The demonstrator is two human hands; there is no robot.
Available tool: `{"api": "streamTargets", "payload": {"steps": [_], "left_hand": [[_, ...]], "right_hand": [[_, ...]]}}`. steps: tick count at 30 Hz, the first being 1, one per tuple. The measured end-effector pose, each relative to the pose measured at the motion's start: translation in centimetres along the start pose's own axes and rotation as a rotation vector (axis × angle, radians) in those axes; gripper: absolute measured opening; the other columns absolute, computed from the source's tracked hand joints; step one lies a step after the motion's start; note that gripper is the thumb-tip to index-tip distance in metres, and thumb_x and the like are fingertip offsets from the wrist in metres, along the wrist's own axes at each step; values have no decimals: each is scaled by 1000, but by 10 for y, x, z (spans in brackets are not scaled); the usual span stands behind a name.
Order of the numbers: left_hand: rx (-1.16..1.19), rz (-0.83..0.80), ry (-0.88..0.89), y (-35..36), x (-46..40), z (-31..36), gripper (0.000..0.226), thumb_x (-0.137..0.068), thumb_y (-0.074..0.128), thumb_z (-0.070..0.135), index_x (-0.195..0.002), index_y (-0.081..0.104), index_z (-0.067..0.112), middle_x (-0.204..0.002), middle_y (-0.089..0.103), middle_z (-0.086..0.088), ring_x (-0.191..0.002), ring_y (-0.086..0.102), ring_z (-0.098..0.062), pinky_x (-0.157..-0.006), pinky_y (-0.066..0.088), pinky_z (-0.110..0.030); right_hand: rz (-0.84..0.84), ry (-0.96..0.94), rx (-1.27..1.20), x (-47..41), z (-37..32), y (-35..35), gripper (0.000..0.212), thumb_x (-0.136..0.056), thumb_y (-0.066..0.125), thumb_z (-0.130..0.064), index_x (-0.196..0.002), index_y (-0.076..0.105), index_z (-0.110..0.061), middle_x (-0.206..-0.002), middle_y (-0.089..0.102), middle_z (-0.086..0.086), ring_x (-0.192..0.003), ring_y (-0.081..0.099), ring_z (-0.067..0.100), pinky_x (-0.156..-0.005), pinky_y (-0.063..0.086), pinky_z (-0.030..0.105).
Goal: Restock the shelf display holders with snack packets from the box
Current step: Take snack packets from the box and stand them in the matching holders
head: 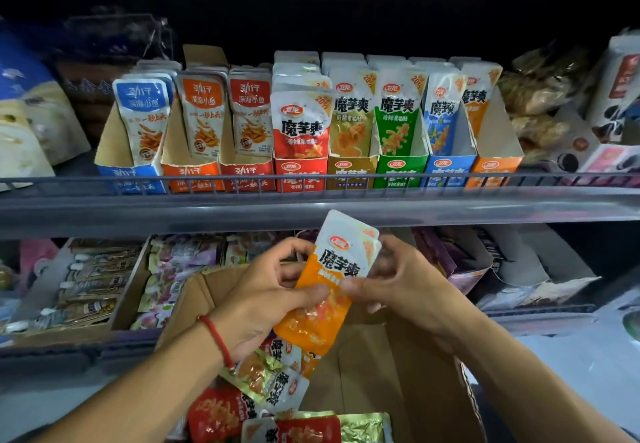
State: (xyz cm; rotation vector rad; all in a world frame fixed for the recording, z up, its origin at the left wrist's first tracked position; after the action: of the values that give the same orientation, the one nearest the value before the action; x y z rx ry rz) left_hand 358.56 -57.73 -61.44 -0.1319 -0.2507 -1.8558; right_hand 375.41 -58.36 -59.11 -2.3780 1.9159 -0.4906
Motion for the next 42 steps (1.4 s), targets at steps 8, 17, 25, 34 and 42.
{"api": "streamTargets", "payload": {"steps": [8, 17, 25, 34, 42], "left_hand": [[34, 75, 134, 25, 22, 16, 52, -73, 81, 10, -120, 60, 11, -109, 77, -11, -101, 75, -28, -79, 62, -37], [-463, 110, 336, 63, -16, 132, 17, -86, 78, 14, -100, 74, 23, -90, 79, 6, -84, 74, -8, -65, 58, -20], [-517, 129, 479, 127, -78, 220, 11, -88, 77, 16, -96, 72, 22, -70, 74, 6, -52, 59, -2, -47, 44, -16], [-846, 75, 553, 198, -149, 287, 8, -91, 75, 14, -93, 69, 9, -70, 73, -20, -44, 58, -16, -38, 42, -21], [-1139, 227, 612, 222, -207, 332, 8, -94, 71, 18, -92, 63, 18, -64, 71, -6, -43, 65, -9, -45, 49, -22]], "right_hand": [[86, -198, 55, 11, -31, -21, 24, -87, 78, -32, -94, 75, -9, -87, 78, 8, -82, 76, 28, -74, 64, 46], [94, -264, -23, 17, -45, -77, 32, -80, 80, -32, -88, 75, -2, -83, 78, 12, -72, 74, 22, -62, 57, 27], [284, -292, -327, 23, -42, -144, 36, -81, 77, -29, -111, 71, -9, -98, 80, 8, -91, 77, 27, -83, 62, 44], [798, -313, -471, 24, -23, -221, 37, -81, 82, -40, -109, 70, -19, -94, 78, 1, -83, 75, 17, -62, 55, 26], [910, -334, -520, 36, -20, -247, 18, -87, 80, -24, -103, 70, -24, -92, 76, -5, -85, 74, 15, -75, 58, 33]]}}
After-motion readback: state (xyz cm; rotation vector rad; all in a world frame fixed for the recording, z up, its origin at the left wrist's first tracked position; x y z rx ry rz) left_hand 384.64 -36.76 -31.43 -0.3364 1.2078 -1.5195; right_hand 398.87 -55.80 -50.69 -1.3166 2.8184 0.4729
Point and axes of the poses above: each hand's wrist, its own x-axis away from the middle knuckle, its own y-axis out of the palm, z = x × y, the point moved 9 cm from there along -x, towards the middle knuckle
